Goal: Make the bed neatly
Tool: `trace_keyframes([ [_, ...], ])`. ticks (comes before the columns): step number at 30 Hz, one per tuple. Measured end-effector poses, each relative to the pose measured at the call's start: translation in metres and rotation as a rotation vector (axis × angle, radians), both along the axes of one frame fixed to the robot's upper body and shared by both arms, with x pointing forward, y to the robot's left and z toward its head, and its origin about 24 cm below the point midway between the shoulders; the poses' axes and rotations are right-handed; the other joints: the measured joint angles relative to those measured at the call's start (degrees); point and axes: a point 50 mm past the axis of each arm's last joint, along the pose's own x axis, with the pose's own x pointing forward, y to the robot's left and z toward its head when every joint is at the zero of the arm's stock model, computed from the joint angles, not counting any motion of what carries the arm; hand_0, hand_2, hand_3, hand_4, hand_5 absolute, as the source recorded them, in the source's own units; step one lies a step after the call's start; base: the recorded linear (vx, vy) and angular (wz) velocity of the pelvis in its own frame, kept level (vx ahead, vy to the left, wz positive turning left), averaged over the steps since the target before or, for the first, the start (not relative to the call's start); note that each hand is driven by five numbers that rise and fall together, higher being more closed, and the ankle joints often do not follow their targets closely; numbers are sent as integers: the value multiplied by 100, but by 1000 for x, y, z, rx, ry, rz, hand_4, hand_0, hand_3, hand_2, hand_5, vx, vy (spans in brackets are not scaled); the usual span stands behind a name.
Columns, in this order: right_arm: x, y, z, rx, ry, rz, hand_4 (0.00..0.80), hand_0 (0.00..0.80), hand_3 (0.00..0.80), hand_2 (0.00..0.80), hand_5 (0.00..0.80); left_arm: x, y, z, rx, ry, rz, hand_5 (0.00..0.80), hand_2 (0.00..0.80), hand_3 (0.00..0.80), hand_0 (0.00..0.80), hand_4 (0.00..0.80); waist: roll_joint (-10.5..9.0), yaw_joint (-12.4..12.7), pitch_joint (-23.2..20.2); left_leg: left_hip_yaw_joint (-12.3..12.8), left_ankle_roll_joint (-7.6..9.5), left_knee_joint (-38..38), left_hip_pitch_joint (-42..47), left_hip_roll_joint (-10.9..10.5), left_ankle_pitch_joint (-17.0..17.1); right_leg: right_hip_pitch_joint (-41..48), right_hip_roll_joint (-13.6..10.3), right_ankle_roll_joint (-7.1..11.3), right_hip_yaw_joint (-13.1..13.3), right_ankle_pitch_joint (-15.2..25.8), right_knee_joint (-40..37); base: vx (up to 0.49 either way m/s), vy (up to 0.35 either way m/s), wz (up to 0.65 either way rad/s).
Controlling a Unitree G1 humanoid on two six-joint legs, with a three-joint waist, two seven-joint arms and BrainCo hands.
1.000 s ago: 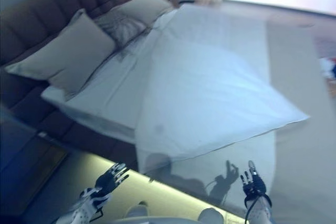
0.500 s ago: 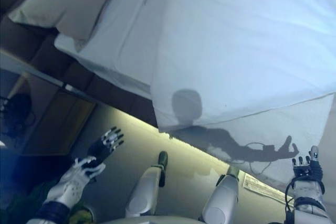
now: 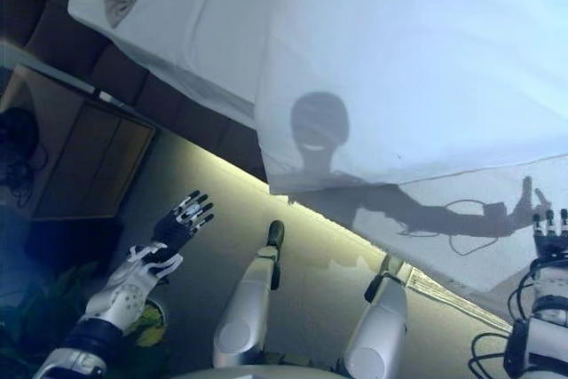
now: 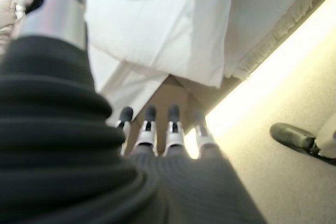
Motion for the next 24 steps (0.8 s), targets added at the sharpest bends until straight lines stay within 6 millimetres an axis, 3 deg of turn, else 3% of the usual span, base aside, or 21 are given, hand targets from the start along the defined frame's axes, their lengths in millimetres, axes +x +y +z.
trace_keyframes([
  [6,-3,-14,24,-7,-65,-38,0,0,0,0,0,2,1,5,-14,-28,3,0,0,0,0,0,65,7,6,-23,48,35,-271,-86,35,-325,-63,-1,67,-7,112,3,-13,2],
  [12,-6,-15,22,7,-123,-44,0,0,0,0,0,7,-8,25,-35,-118,-43,0,0,0,0,0,293,47,127,-69,66,53,-556,-167,140,-592,-131,17,72,20,203,-14,-71,8],
  [19,23,-3,51,-139,-287,104,0,0,0,0,0,11,-17,41,-97,-192,-92,0,0,0,0,0,480,68,263,-176,100,-80,-789,-309,316,-821,-260,40,54,18,300,15,6,13],
  [24,34,0,62,-90,-358,117,0,0,0,0,0,10,-18,44,-101,-209,-115,0,0,0,0,0,488,174,269,-200,134,-74,-848,-480,356,-847,-424,115,48,28,319,56,40,13],
])
